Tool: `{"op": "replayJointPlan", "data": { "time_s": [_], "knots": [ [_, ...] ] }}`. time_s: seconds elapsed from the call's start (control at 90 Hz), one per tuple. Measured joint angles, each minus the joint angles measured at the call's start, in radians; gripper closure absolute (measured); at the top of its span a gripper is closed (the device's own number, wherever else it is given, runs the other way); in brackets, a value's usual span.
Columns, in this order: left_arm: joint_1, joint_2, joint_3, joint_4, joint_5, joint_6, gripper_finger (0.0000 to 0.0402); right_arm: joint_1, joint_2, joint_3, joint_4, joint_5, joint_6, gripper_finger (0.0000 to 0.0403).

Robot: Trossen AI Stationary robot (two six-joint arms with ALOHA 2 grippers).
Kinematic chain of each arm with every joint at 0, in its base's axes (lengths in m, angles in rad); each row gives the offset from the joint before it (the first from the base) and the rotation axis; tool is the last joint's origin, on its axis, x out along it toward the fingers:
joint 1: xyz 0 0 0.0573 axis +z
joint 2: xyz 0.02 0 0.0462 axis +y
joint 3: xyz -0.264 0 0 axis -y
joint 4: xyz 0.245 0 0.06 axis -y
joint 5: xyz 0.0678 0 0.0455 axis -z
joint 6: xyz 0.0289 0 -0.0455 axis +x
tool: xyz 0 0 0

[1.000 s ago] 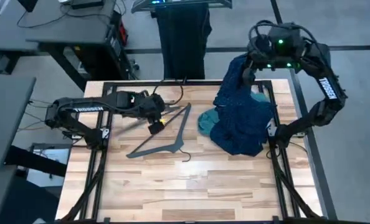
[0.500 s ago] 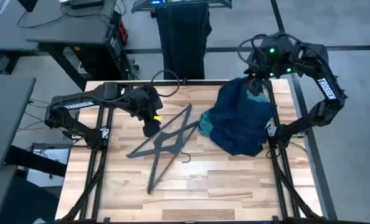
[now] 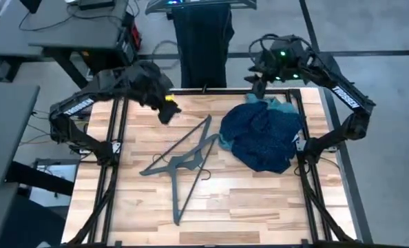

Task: Hang clothes
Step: Unhang the black pants from the rack

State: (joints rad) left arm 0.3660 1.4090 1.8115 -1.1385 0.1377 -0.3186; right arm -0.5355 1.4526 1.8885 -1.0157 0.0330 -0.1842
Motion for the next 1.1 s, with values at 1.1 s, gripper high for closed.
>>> {"op": "replayJointPlan", "data": {
  "time_s": [1.1],
  "knots": [
    [0.628, 0.069, -0.069, 0.172, 0.172, 0.652, 0.0256, -0.591, 0.291, 0.002, 0.901, -0.159, 0.147, 0.0232]
  ]
}}
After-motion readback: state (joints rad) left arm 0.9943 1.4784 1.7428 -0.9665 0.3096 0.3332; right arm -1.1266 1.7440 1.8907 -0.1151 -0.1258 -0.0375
